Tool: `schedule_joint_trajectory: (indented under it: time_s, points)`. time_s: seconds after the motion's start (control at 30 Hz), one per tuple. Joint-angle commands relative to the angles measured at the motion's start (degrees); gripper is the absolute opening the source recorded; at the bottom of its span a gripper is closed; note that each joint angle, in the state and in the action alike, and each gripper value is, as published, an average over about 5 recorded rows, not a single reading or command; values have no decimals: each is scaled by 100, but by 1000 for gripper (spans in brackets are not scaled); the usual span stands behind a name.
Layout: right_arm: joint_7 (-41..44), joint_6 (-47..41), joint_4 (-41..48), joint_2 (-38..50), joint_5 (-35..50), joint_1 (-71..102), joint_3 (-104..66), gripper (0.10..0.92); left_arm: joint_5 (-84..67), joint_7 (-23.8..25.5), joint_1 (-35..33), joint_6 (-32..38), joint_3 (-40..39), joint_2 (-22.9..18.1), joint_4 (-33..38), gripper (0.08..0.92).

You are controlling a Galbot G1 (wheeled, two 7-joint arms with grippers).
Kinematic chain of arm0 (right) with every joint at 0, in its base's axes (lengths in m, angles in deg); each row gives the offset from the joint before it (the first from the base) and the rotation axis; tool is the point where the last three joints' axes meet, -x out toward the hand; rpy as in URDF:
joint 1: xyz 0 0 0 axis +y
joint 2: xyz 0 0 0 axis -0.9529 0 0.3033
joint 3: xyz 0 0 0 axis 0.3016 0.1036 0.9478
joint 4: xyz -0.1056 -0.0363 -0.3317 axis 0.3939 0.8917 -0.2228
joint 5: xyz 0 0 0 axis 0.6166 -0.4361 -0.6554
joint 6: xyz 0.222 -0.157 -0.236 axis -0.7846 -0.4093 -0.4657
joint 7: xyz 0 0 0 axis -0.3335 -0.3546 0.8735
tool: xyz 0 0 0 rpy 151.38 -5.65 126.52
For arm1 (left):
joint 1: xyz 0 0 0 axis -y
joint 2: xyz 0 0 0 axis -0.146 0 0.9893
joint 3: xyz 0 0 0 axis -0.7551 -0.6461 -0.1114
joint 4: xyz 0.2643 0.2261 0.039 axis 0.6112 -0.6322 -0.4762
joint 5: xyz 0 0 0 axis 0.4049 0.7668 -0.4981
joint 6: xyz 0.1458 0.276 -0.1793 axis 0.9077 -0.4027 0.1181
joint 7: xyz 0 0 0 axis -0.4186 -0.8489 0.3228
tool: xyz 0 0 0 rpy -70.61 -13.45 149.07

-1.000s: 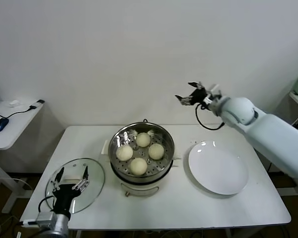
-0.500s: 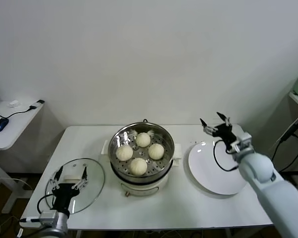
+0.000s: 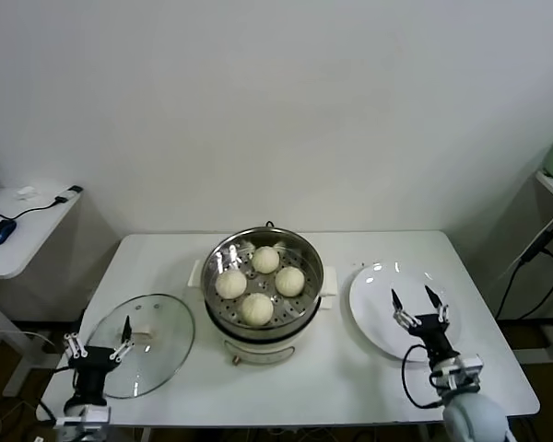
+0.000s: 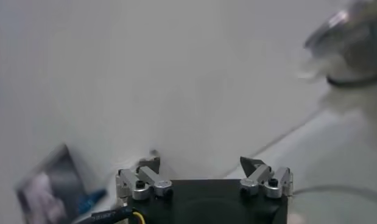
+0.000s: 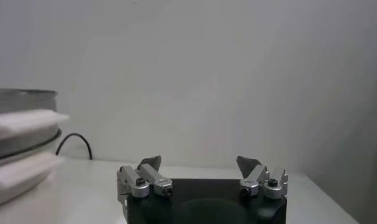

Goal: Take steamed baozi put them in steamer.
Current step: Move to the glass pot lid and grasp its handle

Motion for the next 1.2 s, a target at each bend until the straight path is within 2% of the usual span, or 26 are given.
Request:
schedule_joint_trajectory:
  time_s: [0.03,0.33,0.63,1.2]
  points:
    - [-160,384,52,-484,-264,710,-372,823,4364,-1536,-1,314,166,299,-1054,823]
    - [-157,292,53,-345,-298,664,-281,823,4692,-1606,235,107,-17,358,-1831,823]
    - [-192,235,29,-354,-293,576,-293,823,4851,-1564,661,42,-171,289,-2296,823]
    - [-274,171,-51,-416,-289,568,-259,823,4699,-1141,1198,-529,-448,329,-2491,823]
